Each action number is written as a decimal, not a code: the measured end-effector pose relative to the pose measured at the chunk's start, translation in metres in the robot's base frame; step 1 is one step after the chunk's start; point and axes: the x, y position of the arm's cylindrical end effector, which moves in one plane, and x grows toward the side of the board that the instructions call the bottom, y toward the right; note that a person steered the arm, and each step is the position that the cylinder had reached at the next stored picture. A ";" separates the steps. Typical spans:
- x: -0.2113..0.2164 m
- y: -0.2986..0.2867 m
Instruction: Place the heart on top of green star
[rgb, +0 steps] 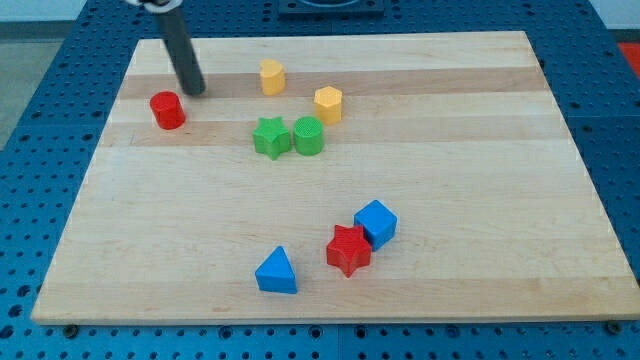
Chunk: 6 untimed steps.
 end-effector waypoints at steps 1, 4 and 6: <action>-0.020 0.073; 0.029 0.147; 0.043 0.119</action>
